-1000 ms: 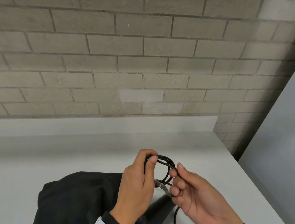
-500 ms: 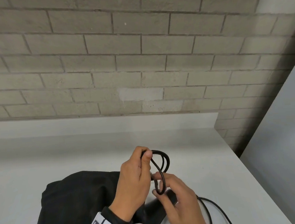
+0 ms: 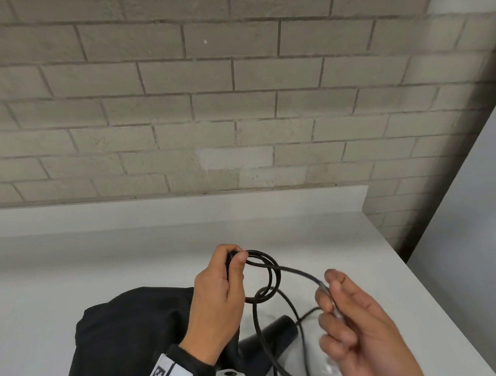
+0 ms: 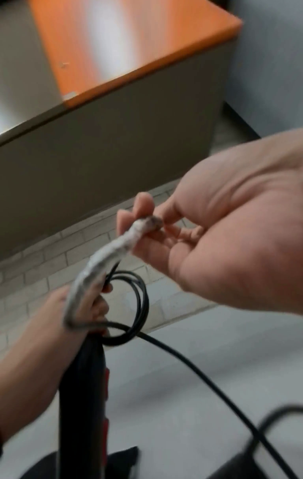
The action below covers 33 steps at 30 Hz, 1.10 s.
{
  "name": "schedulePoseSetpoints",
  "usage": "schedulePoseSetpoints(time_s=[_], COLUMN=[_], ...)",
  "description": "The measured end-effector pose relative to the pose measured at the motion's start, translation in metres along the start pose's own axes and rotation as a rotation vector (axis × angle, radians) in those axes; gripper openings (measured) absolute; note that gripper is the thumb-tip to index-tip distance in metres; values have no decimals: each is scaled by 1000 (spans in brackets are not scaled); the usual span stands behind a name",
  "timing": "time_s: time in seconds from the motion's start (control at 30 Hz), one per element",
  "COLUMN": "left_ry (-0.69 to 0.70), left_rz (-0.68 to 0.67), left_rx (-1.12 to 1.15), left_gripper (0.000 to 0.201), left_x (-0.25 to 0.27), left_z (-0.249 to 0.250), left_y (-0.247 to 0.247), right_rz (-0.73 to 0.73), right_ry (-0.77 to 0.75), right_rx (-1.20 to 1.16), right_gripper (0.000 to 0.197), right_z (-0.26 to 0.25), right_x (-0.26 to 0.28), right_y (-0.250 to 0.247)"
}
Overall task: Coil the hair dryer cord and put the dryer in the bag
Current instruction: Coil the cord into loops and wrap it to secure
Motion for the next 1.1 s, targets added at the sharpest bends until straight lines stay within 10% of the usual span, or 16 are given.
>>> schedulePoseSetpoints(time_s=[0.13,0.33,0.47,0.53,0.57,0.67,0.77,0.9,1.1], left_ry=[-19,-43,-44,-26,-19,-18,-16,20,68], left_rz=[20,52,74,72,69,66,71,57,38], left_rx=[-16,-21,-27,-29,-27,8,-4,-98,-194], left_gripper=[19,21,21,23,25,25,25,21,27], left_x=[-1,-3,-3,0,2,9,10,12,26], left_z=[-4,-11,-12,-10,-8,-4,-1,8,23], left_y=[-3,-6,-7,-4,-3,1,2,2,11], right_rz=[-30,-94,-74,-248,-184,-35,24,-295,204], right_ry=[178,-63,-31,-143,-341,-289,-525,152,-116], right_rx=[430,1105,602,249,302,-115,338,772,1120], right_gripper=[42,12,54,43,31,40,59,93,24], right_z=[8,12,33,31,6,14,-29,2,-68], right_x=[10,14,16,24,23,21,18,10,10], right_y=[-35,-83,-109,-101,-106,-122,-92,-133,-169])
Point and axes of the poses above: each hand's wrist, its own x-axis away from the middle knuckle, its own y-axis out of the palm, z = x × y, the point moved 9 cm from there along -x, towards the middle knuckle, and after that the axes turned 6 degrees about -y, right-handed, at the moved point
